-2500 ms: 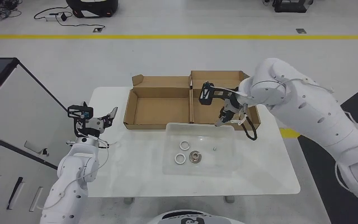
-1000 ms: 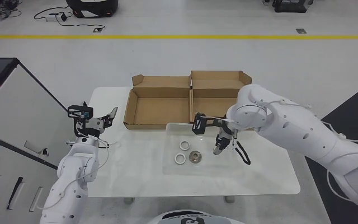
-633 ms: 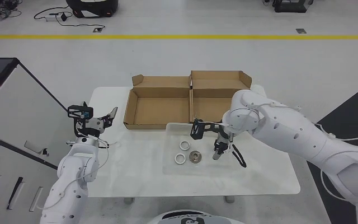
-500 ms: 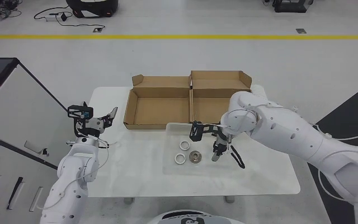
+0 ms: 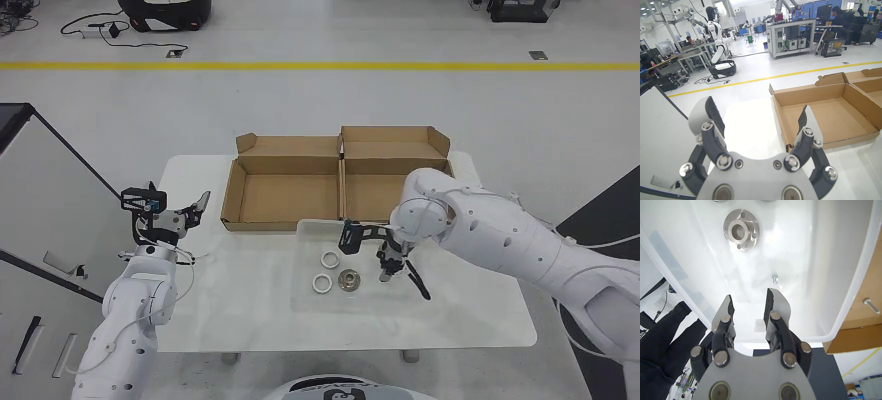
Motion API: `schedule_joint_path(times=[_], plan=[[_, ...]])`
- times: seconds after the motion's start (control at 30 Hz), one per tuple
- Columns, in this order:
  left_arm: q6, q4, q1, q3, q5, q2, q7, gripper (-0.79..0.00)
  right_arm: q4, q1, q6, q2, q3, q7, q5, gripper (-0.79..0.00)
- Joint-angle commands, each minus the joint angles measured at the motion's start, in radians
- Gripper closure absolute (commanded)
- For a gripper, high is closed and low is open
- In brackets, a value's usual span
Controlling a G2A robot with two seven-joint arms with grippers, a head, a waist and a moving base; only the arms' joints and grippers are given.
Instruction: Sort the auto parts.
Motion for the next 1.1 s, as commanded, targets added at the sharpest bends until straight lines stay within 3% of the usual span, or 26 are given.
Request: schedule_joint_path(times=[0.0,0.53,1.07], plan=[[0.0,0.0,0.0,0.0,0.0,0.0,0.0,-0.785,0.013,-0.002,0.005,-0.006,-0.003,-0.004,-0.012,-0.363],[0.0,0.0,0.0,0.0,0.0,0.0,0.0,-0.785,0.099,-0.026,0.028,-0.047,-0.014,-0.032,-0.077,-0.308],[0.0,0.0,0.0,0.0,0.0,0.0,0.0,-0.785,0.105,-0.058,0.047,-0.05,0.005,-0.033,-0.127,-0.243]])
